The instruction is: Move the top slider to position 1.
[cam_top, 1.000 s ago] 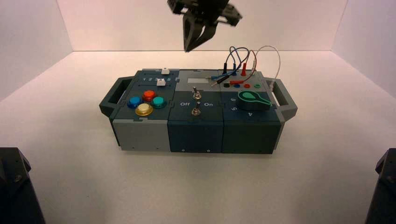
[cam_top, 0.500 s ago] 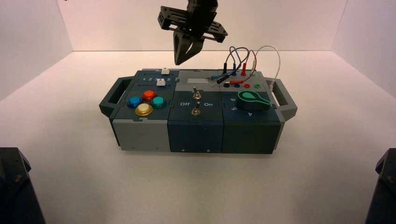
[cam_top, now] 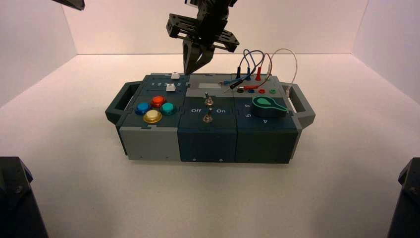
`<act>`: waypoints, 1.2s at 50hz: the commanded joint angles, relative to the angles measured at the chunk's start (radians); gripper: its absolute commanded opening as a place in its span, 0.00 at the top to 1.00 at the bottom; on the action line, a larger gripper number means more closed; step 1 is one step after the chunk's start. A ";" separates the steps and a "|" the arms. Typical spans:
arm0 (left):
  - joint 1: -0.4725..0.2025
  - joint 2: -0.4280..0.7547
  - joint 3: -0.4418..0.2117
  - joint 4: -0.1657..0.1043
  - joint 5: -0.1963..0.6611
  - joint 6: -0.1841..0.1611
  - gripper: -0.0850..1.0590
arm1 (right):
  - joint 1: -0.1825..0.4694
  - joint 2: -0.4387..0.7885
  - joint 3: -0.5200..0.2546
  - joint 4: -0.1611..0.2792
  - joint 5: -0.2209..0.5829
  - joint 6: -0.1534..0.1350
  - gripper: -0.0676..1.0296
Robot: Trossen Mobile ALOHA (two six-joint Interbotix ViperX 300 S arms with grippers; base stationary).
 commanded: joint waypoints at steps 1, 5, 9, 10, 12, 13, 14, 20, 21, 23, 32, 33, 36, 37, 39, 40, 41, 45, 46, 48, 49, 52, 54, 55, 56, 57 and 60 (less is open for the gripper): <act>-0.009 0.008 -0.031 0.000 0.018 -0.002 0.95 | 0.005 -0.012 -0.034 0.011 -0.002 -0.003 0.96; -0.014 0.018 -0.035 0.000 0.041 0.000 0.95 | 0.003 -0.006 -0.038 0.020 -0.002 -0.003 0.96; -0.025 0.034 -0.043 0.000 0.063 -0.002 0.95 | 0.003 0.002 -0.043 0.032 0.000 -0.003 0.96; -0.025 0.035 -0.043 0.000 0.064 0.000 0.95 | 0.005 0.003 -0.043 0.034 0.000 -0.003 0.96; -0.029 0.038 -0.043 0.000 0.066 0.000 0.95 | 0.005 0.005 -0.044 0.035 0.000 -0.003 0.96; -0.031 0.044 -0.044 0.000 0.069 -0.002 0.95 | 0.005 0.008 -0.046 0.037 0.000 -0.003 0.96; -0.032 0.046 -0.046 0.000 0.071 -0.002 0.95 | 0.005 0.008 -0.048 0.038 0.000 -0.003 0.96; -0.034 0.049 -0.048 0.000 0.071 0.000 0.95 | 0.009 0.012 -0.048 0.043 0.003 -0.003 0.96; -0.034 0.049 -0.048 0.000 0.071 0.000 0.95 | 0.011 0.012 -0.048 0.046 0.003 -0.003 0.96; -0.035 0.048 -0.046 0.000 0.072 0.000 0.95 | 0.012 0.012 -0.049 0.048 0.003 -0.003 0.96; -0.035 0.046 -0.048 0.000 0.071 0.000 0.95 | 0.031 0.020 -0.058 0.054 0.003 -0.003 0.96; -0.035 0.046 -0.048 0.000 0.071 0.000 0.95 | 0.032 0.021 -0.061 0.054 0.003 -0.003 0.96; -0.035 0.046 -0.048 0.000 0.071 0.000 0.95 | 0.035 0.028 -0.069 0.055 0.005 -0.003 0.96; -0.035 0.048 -0.048 0.000 0.072 0.000 0.95 | 0.035 0.029 -0.071 0.057 0.006 -0.003 0.96; -0.035 0.048 -0.048 0.000 0.072 -0.002 0.95 | 0.035 0.034 -0.075 0.058 0.008 -0.003 0.96; -0.035 0.048 -0.048 0.000 0.072 0.000 0.95 | 0.035 0.035 -0.077 0.060 0.009 -0.003 0.96; -0.035 0.048 -0.048 0.000 0.072 0.000 0.95 | 0.035 0.037 -0.080 0.060 0.009 -0.003 0.96; -0.037 0.048 -0.048 0.000 0.072 0.000 0.95 | 0.037 0.044 -0.089 0.061 0.014 -0.003 0.96; -0.038 0.049 -0.048 0.000 0.072 -0.002 0.95 | 0.037 0.046 -0.091 0.063 0.015 -0.003 0.96; -0.038 0.049 -0.048 0.000 0.072 0.000 0.95 | 0.037 0.049 -0.094 0.063 0.015 -0.003 0.96; -0.040 0.049 -0.046 0.000 0.074 0.000 0.95 | 0.035 0.052 -0.098 0.063 0.015 -0.003 0.96; -0.040 0.049 -0.048 0.000 0.074 0.000 0.95 | 0.038 0.057 -0.103 0.064 0.017 -0.003 0.96; -0.040 0.049 -0.048 0.000 0.074 0.000 0.95 | 0.037 0.060 -0.107 0.063 0.017 -0.003 0.96; -0.040 0.049 -0.048 0.000 0.074 0.000 0.95 | 0.037 0.063 -0.109 0.064 0.017 -0.003 0.96; -0.040 0.049 -0.046 0.000 0.074 0.000 0.95 | 0.037 0.064 -0.112 0.064 0.018 -0.003 0.96; -0.040 0.049 -0.048 0.000 0.074 0.000 0.95 | 0.038 0.067 -0.117 0.064 0.020 -0.003 0.96; -0.040 0.049 -0.048 0.000 0.074 0.000 0.95 | 0.038 0.077 -0.124 0.064 0.026 -0.003 0.96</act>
